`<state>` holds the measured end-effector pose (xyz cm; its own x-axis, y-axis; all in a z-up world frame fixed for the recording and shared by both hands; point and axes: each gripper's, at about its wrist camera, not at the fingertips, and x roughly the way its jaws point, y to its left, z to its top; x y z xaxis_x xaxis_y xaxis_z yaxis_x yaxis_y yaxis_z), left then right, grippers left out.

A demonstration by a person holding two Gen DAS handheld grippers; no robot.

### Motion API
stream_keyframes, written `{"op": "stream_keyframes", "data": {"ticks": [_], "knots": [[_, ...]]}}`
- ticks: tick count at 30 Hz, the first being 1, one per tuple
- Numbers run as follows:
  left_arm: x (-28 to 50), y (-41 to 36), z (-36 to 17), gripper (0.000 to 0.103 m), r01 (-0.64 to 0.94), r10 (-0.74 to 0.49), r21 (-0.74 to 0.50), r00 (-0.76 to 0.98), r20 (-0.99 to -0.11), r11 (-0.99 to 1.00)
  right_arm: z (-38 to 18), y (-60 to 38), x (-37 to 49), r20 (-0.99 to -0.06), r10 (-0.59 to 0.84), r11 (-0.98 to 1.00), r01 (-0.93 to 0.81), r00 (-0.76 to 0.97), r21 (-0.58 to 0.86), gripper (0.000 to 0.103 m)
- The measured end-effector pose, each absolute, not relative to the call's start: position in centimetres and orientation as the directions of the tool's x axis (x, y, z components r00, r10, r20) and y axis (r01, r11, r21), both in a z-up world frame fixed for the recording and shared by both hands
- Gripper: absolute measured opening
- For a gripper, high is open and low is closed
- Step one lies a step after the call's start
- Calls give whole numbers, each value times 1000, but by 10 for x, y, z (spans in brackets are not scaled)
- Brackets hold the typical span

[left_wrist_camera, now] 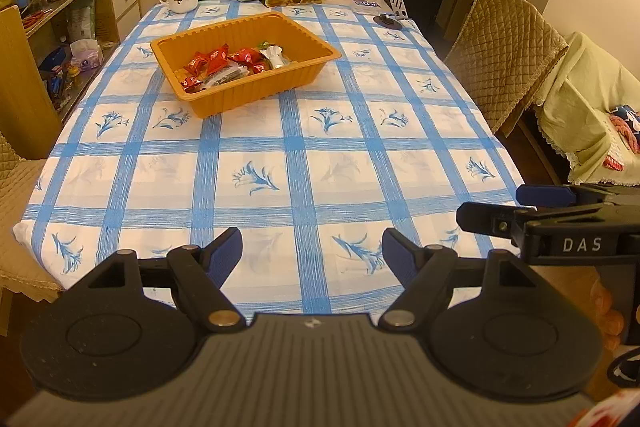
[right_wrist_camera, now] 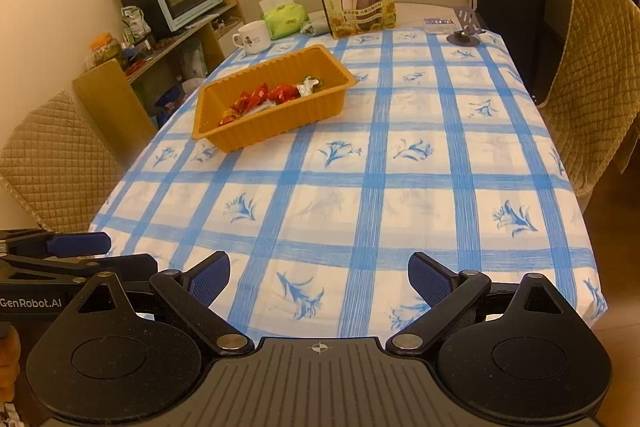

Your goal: Organize snacks

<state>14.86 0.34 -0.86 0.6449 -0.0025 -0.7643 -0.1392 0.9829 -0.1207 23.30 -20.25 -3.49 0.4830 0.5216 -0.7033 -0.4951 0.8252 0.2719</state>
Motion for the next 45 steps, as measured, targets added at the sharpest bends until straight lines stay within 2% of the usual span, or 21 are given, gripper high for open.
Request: {"op": "stream_keyframes", "data": {"ticks": [45], "knots": [[152,11,-5,75,-132,-13,-131,655,-756,983,-39,-187,230,-719,511,827,-498,472,261,95]]}}
